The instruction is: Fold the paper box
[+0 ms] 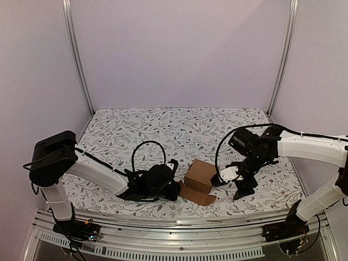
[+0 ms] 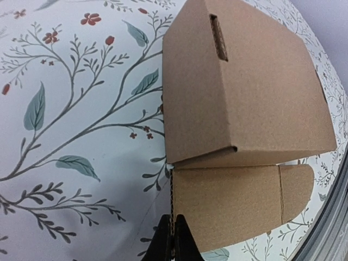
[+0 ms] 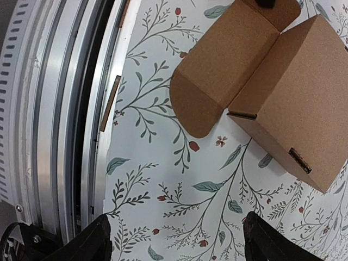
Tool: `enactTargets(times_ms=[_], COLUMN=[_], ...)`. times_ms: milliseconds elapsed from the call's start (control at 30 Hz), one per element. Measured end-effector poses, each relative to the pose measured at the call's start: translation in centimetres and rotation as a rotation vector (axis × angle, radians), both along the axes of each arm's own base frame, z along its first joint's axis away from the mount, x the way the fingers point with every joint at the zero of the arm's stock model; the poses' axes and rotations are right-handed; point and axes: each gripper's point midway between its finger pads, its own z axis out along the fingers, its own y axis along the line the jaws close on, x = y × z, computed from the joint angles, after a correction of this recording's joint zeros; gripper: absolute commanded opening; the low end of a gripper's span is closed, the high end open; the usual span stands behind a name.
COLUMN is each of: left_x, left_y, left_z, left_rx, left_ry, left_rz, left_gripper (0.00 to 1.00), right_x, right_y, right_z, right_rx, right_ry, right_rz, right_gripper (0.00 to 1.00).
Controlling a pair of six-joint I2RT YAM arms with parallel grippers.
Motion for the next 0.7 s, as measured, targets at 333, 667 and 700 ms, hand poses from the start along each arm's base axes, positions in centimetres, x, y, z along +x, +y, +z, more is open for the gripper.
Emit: enactTargets(times_ms=[333,667,700], left_x=[1.0,2.3,2.2], left_y=[0.4,3.0,3.0], left_z=[0.7,1.2,1.2], left_rx=[0.151,0.210,0.209], left_ry=[-0.107,-0.153,-0.150], left_rz=[-0.116,-0.176,-0.183], left_gripper=[0.00,0.00,0.00], right_x=[1.5,0.8,0.8], right_y=[3.8,8.1,8.3], right_z=[-0.3,-0.6,-0.6], right_rx=[0.017,0.054,0.056], right_ry=[-0.250,-0.401,-0.417], right_rz=[0.200,0.305,0.304], right_gripper=[0.86,0.86,0.86])
